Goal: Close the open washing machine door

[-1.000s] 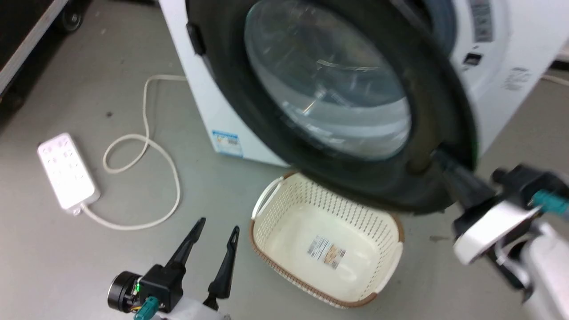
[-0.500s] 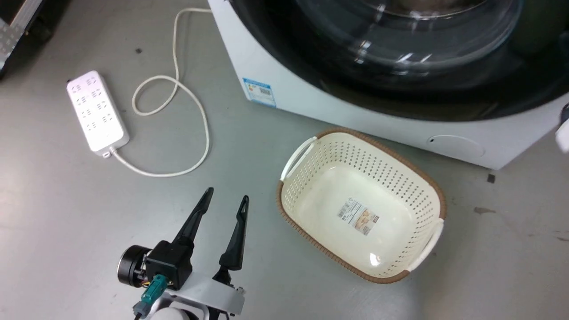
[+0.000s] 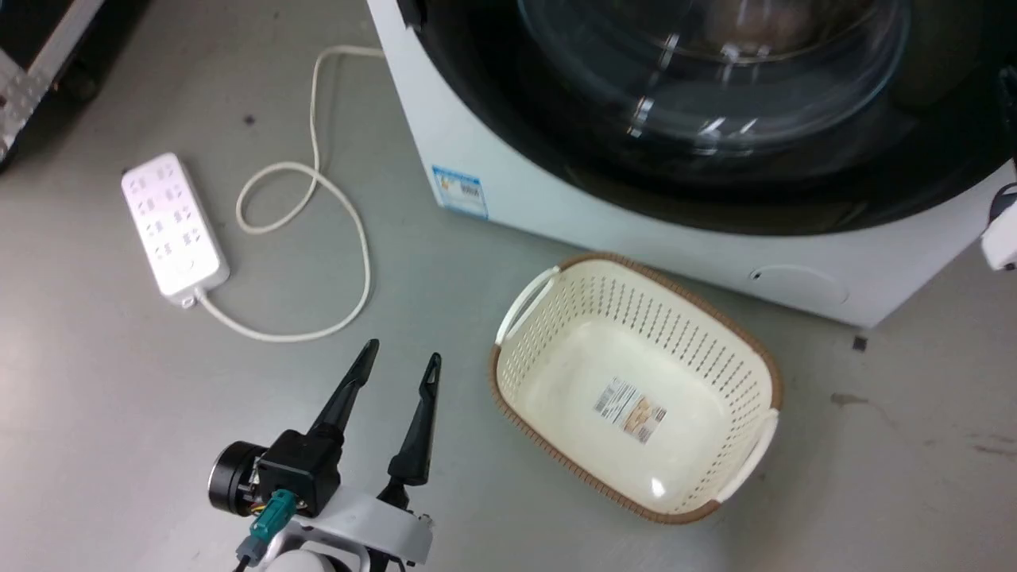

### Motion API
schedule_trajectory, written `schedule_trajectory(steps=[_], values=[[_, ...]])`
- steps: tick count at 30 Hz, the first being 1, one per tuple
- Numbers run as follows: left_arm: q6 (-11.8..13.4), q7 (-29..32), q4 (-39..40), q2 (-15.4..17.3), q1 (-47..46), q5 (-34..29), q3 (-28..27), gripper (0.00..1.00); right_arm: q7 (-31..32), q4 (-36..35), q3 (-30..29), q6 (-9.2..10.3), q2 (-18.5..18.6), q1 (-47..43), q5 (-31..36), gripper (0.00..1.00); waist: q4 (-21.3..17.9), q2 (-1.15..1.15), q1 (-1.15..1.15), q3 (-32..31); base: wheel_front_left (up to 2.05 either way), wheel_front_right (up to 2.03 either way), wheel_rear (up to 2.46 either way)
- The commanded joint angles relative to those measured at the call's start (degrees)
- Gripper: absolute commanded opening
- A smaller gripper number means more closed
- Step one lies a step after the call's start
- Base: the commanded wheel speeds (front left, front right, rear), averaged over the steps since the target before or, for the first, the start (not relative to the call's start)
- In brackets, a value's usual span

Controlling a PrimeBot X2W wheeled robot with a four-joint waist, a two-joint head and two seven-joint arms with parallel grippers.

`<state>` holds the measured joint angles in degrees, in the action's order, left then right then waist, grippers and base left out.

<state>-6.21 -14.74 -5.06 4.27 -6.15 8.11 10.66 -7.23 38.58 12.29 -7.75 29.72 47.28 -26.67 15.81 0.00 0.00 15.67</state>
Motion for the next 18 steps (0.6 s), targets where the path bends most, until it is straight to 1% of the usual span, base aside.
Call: schedule_trajectory(steps=[1, 2, 3, 7, 10, 12, 15, 18], values=[[-0.2, -0.3, -0.2, -0.2, -0.3, -0.5, -0.3, 1.0, -0.8, 0.0, 0.5, 0.26, -0.2, -0.9, -0.2, 0.31, -0.9, 0.0, 0.0, -1.7, 0.0, 0.0, 0.0], [-0.2, -0.3, -0.4, -0.1, 0.0, -0.5, -0.5, 1.0, -1.4, -0.1, 1.5, 0.26, -0.5, -1.9, -0.2, 0.89, -1.4, 0.0, 0.0, -2.7, 0.0, 0.0, 0.0], [-0.4, -0.3, -1.7, 0.1, 1.1, 0.2, -1.3, 1.0, -2.1, -0.8, 3.5, 0.26, -1.8, -4.9, -1.4, 1.0, -3.1, 0.0, 0.0, -5.7, 0.0, 0.0, 0.0], [-0.6, -0.3, -3.4, 0.9, 2.7, 0.7, -2.5, 1.0, -4.2, -3.9, 4.5, 0.26, -3.6, -9.7, -0.9, 1.0, -5.9, 0.0, 0.0, -9.9, 0.0, 0.0, 0.0], [-0.6, -0.3, -4.3, 1.3, 3.6, 0.7, -3.1, 1.0, -5.4, -6.7, 3.3, 0.26, -5.6, -14.7, -0.3, 1.0, -7.6, 0.0, 0.0, -12.5, 0.0, 0.0, 0.0], [-0.7, -0.3, -4.9, 1.2, 4.1, 1.4, -3.0, 1.0, -6.0, -9.3, 1.9, 0.26, -6.3, -18.7, 1.1, 1.0, -8.6, 0.0, 0.0, -13.8, 0.0, 0.0, 0.0], [-0.8, -0.3, -6.3, 1.6, 4.5, 2.3, -3.2, 1.0, -6.8, -14.1, -1.7, 0.26, -8.0, -25.6, 4.8, 1.0, -9.9, 0.0, 0.0, -15.6, 0.0, 0.0, 0.0], [-0.8, -0.3, -7.2, 1.8, 4.9, 2.8, -3.4, 1.0, -7.3, -20.0, -6.4, 0.26, -11.5, -32.7, 9.9, 1.0, -10.9, 0.0, 0.0, -16.8, 0.0, 0.0, 0.0]])
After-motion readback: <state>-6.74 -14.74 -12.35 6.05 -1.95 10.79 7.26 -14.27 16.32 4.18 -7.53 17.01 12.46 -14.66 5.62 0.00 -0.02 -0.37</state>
